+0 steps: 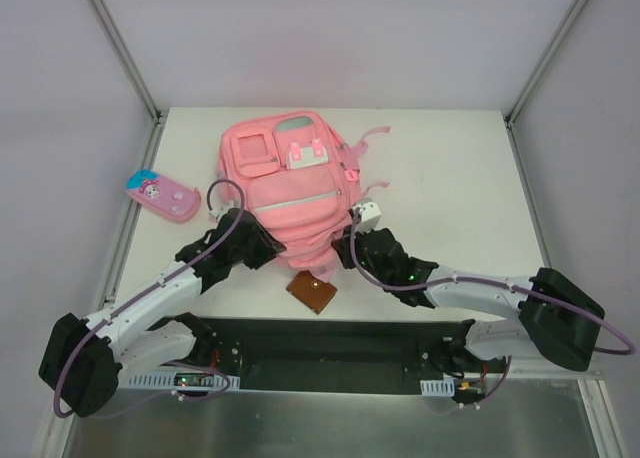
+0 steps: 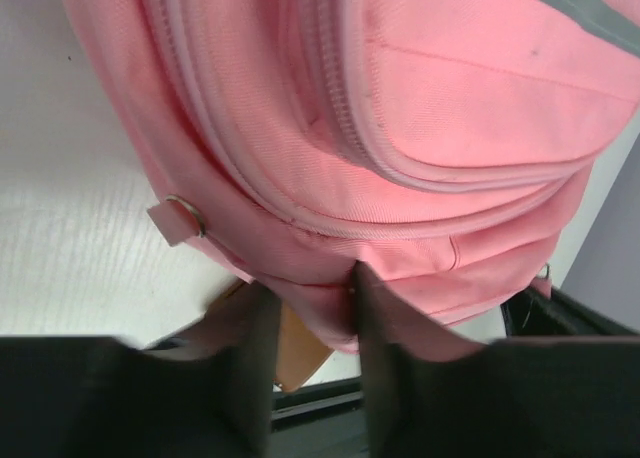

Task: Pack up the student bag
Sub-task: Zip the student bag at the center of the board.

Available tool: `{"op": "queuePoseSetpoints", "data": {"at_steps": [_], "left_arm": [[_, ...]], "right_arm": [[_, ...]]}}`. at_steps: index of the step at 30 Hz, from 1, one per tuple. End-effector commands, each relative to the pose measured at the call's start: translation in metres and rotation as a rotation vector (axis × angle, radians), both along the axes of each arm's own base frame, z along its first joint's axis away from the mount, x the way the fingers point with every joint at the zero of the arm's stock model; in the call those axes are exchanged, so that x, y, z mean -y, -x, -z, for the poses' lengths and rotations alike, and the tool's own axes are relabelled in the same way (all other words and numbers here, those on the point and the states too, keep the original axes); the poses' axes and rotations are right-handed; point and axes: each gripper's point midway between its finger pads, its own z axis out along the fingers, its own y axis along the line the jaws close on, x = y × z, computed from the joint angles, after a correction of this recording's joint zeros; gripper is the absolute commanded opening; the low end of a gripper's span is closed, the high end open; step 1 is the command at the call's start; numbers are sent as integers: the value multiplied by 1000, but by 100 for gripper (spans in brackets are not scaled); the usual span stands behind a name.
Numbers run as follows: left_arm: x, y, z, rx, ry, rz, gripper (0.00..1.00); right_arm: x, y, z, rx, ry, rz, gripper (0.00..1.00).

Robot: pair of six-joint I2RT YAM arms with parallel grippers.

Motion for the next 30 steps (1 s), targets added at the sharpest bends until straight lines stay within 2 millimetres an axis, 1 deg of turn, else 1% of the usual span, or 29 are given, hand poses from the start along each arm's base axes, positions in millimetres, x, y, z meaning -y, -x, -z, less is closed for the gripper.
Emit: {"op": "queuePoseSetpoints", "data": {"at_steps": [1,2,3,6,7,9,11,12,13,14,15,16,17,18,19,21,22,23,24,25,26,27,29,30], "left_arm": [[-5,-33,-20,128,-29,-56,13],[-6,-34,-21,131,-27,-52,0],[-12,-40,-21,131,-26,-72,0],[-20,-46,-19,117,1,-77,0],[-28,-51,-18,118,3,-98,0],[-34,-52,-20,124,13,-96,0],[-48,-56,-21,133,15,-130,0],[-50,-54,-25,145,27,-122,0],[-58,-57,-27,155,28,-145,0],[-61,-58,-30,167,27,-148,0],[-65,-57,-34,178,24,-147,0],[-67,-57,-35,182,23,-148,0],[-73,-58,-36,186,21,-162,0],[-75,-59,-38,194,20,-164,0],[-76,-58,-39,193,24,-159,0],[-81,-61,-41,200,21,-169,0],[-82,-61,-42,201,26,-167,0],[-84,-61,-42,202,26,-169,0],[-90,-62,-45,213,19,-181,0],[-93,-62,-46,216,16,-188,0],[-95,-60,-46,209,20,-189,0],[-104,-61,-50,221,23,-211,0],[-108,-60,-54,225,33,-210,0],[-111,-61,-61,247,18,-203,0]], "right_arm": [[-26,-1,-55,102,-136,-44,0],[-24,-1,-56,108,-135,-43,0],[-20,-2,-56,114,-132,-28,0],[-10,-5,-51,139,-91,1,0],[-6,-7,-48,150,-70,9,0],[1,-10,-41,144,-44,26,0],[9,-19,-34,128,-31,55,0],[12,-19,-28,110,-23,51,0],[20,-28,-26,100,-24,78,0],[24,-32,-21,80,-32,94,0],[25,-34,-21,70,-40,86,0],[32,-42,-21,71,-37,108,0],[34,-46,-20,75,-26,109,1],[33,-49,-24,80,-33,107,0],[37,-55,-26,78,-38,121,0],[36,-60,-26,73,-39,115,1],[39,-66,-29,78,-42,125,0],[38,-68,-29,77,-41,125,0],[39,-69,-26,70,-36,120,0],[39,-72,-28,70,-42,121,0],[38,-73,-25,60,-40,116,0],[40,-74,-23,53,-39,119,0],[43,-78,-17,36,-38,129,0],[46,-81,-17,35,-40,139,0]]}}
